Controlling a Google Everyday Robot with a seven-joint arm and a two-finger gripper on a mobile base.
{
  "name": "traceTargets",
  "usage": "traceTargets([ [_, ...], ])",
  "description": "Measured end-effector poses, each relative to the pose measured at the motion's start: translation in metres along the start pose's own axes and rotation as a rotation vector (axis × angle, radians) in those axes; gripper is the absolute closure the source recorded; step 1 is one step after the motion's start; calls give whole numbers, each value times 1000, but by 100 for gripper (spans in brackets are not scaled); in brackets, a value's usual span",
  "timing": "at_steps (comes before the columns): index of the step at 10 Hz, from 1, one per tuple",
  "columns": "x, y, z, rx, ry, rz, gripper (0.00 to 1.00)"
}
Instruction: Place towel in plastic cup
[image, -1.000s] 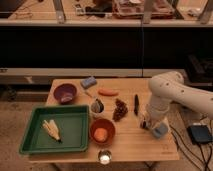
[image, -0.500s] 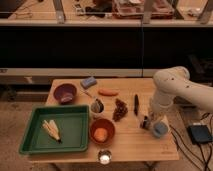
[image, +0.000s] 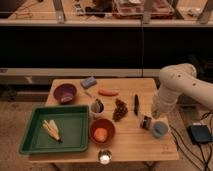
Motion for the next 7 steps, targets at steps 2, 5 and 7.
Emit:
traceTargets([
  [2, 11, -2, 10, 20, -29, 44, 100],
  [5, 11, -18, -5, 62, -33, 55, 100],
  [7, 11, -12, -6, 61, -30, 45, 100],
])
